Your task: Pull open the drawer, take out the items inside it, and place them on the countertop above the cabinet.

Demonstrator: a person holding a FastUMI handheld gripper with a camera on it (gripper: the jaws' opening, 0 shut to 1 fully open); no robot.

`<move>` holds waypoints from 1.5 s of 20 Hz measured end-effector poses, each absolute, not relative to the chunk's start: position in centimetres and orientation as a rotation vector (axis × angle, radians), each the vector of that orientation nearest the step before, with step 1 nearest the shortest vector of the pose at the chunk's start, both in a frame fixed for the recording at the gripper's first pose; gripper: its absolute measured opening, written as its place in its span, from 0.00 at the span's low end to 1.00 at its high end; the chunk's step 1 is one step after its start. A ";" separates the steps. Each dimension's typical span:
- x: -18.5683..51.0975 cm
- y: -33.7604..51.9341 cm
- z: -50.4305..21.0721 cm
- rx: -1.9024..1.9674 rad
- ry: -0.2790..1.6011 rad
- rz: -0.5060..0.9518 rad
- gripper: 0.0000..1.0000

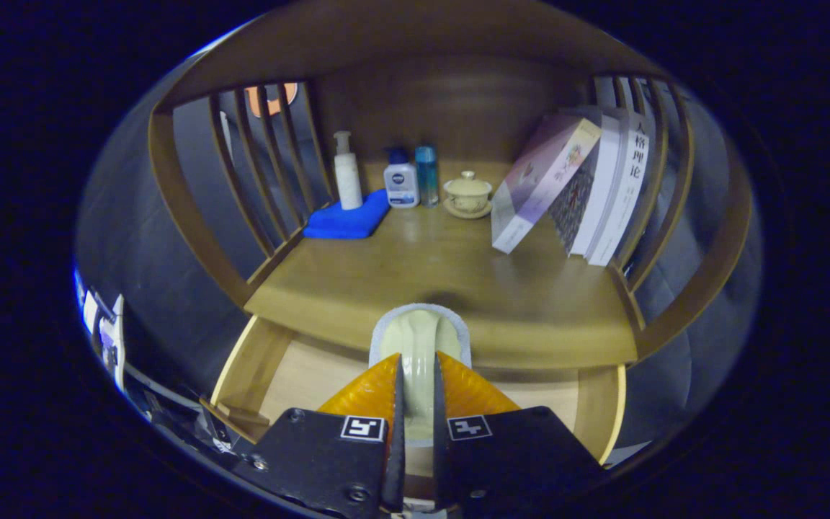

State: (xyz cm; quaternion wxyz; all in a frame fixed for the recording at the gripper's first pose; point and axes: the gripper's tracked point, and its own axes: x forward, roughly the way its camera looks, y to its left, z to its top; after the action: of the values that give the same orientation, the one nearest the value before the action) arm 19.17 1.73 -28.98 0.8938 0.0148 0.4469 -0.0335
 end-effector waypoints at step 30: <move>23.5 2.2 -25.4 0.061 0.688 -0.140 0.80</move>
State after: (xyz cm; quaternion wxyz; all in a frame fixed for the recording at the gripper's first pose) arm 23.53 2.18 -25.41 0.9385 0.0298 0.3370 -0.0685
